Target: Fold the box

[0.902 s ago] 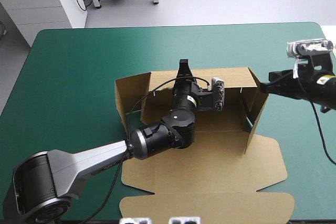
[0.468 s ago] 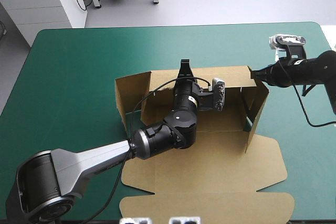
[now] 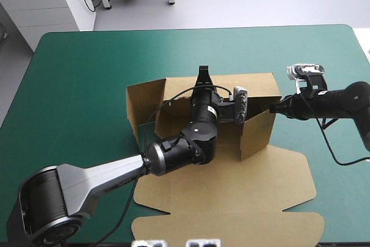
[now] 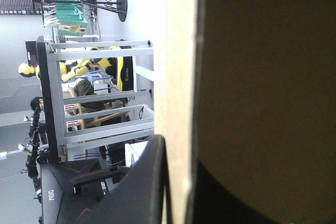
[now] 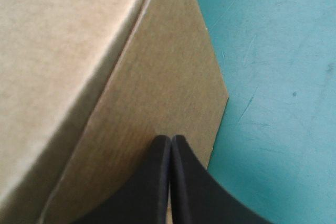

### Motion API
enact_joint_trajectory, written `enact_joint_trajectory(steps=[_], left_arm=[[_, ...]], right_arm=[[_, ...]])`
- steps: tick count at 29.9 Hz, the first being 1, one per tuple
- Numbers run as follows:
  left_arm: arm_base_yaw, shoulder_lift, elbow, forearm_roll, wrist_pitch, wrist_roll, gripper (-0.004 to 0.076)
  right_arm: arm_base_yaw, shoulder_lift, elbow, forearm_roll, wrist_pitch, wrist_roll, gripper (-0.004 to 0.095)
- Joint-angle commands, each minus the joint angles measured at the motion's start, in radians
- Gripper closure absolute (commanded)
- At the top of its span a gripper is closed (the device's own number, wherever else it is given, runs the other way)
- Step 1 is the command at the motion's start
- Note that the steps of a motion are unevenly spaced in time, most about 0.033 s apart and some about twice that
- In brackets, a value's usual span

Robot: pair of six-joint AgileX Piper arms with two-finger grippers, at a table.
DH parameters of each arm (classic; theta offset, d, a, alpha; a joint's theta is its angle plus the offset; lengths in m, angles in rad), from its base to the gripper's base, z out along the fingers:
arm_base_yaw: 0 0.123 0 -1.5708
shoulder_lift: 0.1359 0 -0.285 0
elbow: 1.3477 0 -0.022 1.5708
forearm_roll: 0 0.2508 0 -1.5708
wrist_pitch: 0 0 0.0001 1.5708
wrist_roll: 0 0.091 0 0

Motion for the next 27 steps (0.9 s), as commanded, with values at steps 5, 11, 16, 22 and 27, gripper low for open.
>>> enact_joint_trajectory(steps=[5, 11, 16, 22, 27], left_arm=[[-0.010, -0.033, -0.024, -0.006, -0.016, -0.012, 0.0732], [-0.010, -0.033, -0.024, -0.002, -0.016, -0.023, 0.0732], [-0.010, -0.033, -0.024, -0.002, -0.016, -0.023, 0.0732], [-0.010, -0.033, -0.024, -0.002, -0.016, -0.023, 0.0732], [-0.010, -0.033, -0.024, -0.002, -0.016, -0.023, 0.0732]], right_arm=[[-0.002, -0.062, 0.018, 0.032, 0.008, -0.102, 0.0920], [-0.002, -0.065, 0.018, -0.060, 0.044, -0.082, 0.0702], [-0.002, -0.065, 0.018, -0.092, 0.074, -0.165, 0.0449], [-0.002, -0.065, 0.018, -0.082, 0.145, -0.266, 0.0363], [-0.002, -0.063, 0.018, -0.034, 0.148, -0.334, 0.0363]])
